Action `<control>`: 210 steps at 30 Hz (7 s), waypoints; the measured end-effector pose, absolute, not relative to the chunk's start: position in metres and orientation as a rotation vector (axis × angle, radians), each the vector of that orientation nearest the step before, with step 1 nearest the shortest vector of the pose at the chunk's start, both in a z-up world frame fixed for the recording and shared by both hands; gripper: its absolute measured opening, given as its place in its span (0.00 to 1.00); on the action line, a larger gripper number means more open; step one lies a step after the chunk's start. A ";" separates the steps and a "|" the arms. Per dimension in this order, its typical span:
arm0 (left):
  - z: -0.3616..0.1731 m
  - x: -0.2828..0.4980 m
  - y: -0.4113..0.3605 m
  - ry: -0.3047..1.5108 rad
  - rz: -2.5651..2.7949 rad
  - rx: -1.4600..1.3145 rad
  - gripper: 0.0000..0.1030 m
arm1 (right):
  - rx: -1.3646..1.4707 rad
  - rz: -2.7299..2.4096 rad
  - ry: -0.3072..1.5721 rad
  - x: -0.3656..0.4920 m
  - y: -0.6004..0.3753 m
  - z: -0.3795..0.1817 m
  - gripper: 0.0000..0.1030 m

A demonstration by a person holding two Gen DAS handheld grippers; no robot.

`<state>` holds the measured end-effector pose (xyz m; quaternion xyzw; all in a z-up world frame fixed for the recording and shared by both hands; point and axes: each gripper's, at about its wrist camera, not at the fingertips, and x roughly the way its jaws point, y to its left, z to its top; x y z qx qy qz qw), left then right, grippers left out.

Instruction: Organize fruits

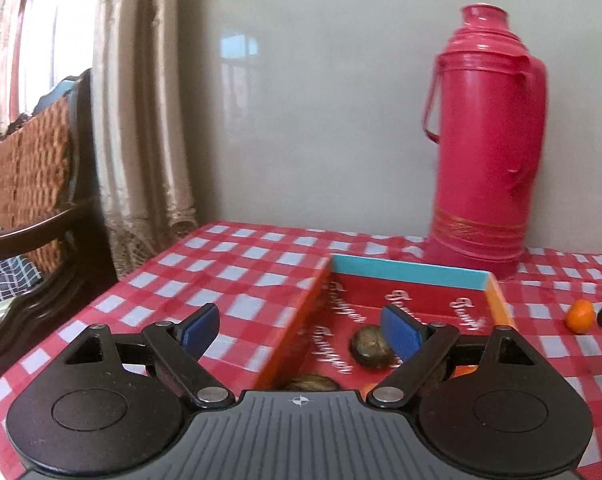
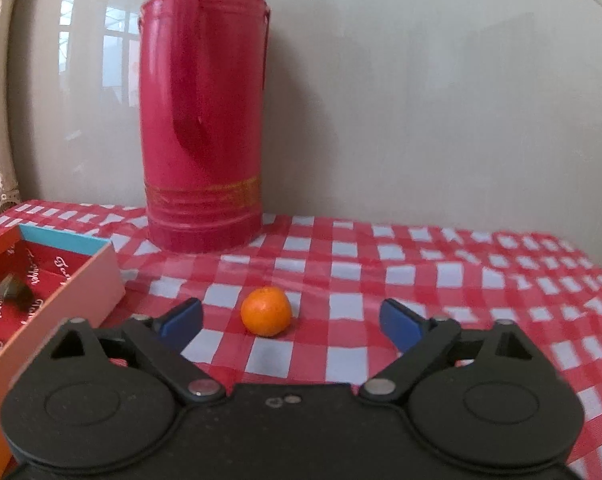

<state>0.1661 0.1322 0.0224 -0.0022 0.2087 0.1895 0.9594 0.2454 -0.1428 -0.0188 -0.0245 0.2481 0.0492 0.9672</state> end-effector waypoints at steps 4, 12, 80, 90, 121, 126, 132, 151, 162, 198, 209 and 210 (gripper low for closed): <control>0.022 0.161 0.158 0.429 0.430 -0.034 0.84 | -0.077 0.111 0.511 0.256 -0.128 -0.025 0.70; 0.015 0.156 0.192 0.440 0.498 -0.050 0.84 | -0.097 0.098 0.538 0.276 -0.117 -0.034 0.61; 0.018 0.055 0.238 0.449 0.557 -0.052 0.85 | -0.120 0.412 0.522 0.185 0.041 0.011 0.58; 0.015 0.043 0.227 0.422 0.530 -0.079 0.94 | -0.009 0.351 0.318 0.156 0.000 0.039 0.95; 0.031 -0.050 0.041 0.407 0.249 0.023 1.00 | -0.066 0.185 0.313 -0.007 -0.166 0.034 0.95; 0.027 -0.044 0.035 0.391 0.248 0.026 1.00 | -0.047 0.171 0.340 0.000 -0.171 0.030 0.95; 0.025 -0.045 0.038 0.392 0.249 0.011 1.00 | -0.086 0.173 0.329 -0.004 -0.165 0.028 0.95; 0.024 -0.045 0.044 0.378 0.247 -0.017 1.00 | -0.090 0.189 0.337 -0.001 -0.164 0.028 0.95; 0.024 -0.046 0.046 0.383 0.248 -0.026 1.00 | -0.113 0.196 0.346 -0.001 -0.161 0.027 0.95; 0.023 -0.045 0.047 0.379 0.247 -0.027 1.00 | -0.109 0.208 0.357 0.000 -0.161 0.027 0.95; 0.023 -0.045 0.047 0.379 0.244 -0.026 1.00 | -0.116 0.216 0.356 0.000 -0.160 0.027 0.95; 0.023 -0.046 0.047 0.378 0.246 -0.025 1.00 | -0.118 0.216 0.356 0.000 -0.159 0.027 0.95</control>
